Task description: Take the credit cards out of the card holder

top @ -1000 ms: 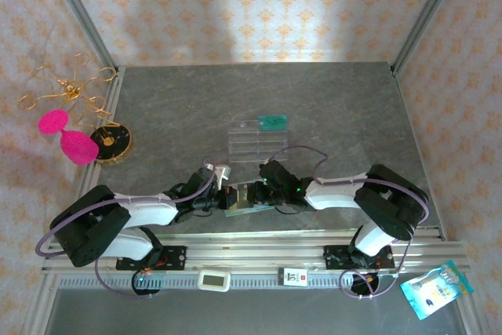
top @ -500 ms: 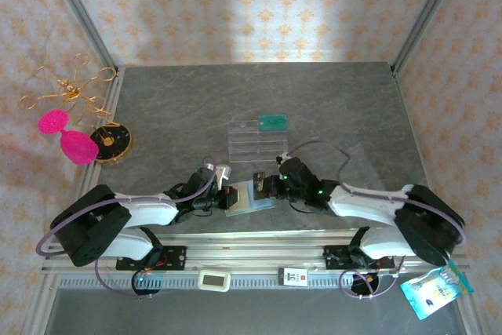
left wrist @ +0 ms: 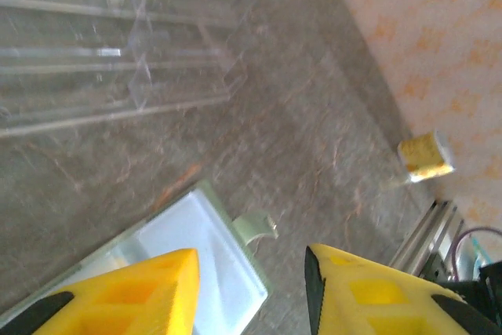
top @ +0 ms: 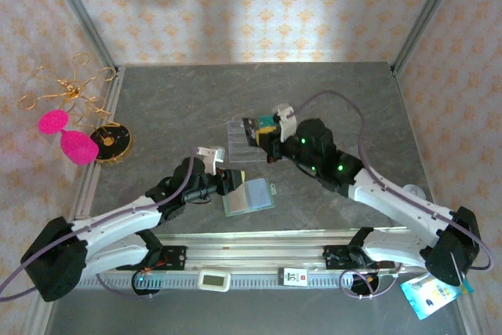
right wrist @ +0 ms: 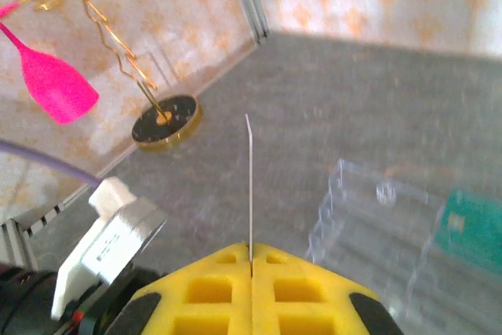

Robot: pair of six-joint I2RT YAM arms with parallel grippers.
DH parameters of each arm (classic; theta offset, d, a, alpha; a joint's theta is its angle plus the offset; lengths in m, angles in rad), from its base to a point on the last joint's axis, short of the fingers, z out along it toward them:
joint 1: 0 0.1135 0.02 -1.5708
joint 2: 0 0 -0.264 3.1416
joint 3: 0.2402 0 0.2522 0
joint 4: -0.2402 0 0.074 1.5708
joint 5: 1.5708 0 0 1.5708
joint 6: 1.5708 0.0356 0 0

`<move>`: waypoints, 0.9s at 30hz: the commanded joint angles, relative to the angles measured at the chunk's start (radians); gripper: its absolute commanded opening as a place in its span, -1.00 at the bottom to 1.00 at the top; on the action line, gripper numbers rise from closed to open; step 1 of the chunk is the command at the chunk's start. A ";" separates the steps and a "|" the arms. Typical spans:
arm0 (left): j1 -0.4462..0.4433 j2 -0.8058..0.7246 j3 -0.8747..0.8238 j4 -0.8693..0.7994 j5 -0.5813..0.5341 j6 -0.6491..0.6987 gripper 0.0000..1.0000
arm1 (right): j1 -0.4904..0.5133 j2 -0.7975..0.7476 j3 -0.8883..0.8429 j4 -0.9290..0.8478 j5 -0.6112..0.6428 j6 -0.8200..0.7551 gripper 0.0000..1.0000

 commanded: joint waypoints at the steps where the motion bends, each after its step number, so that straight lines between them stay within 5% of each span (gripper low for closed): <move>1: 0.023 -0.059 0.024 -0.136 -0.074 0.006 -0.15 | -0.022 0.101 0.132 -0.126 -0.098 -0.284 -1.00; 15: 0.105 -0.205 0.095 -0.376 -0.261 0.054 -0.02 | -0.156 0.642 0.858 -0.849 -0.296 -0.915 -1.00; 27: 0.162 -0.108 0.147 -0.376 -0.299 0.150 -0.04 | -0.205 0.967 1.253 -1.111 -0.271 -1.159 -1.00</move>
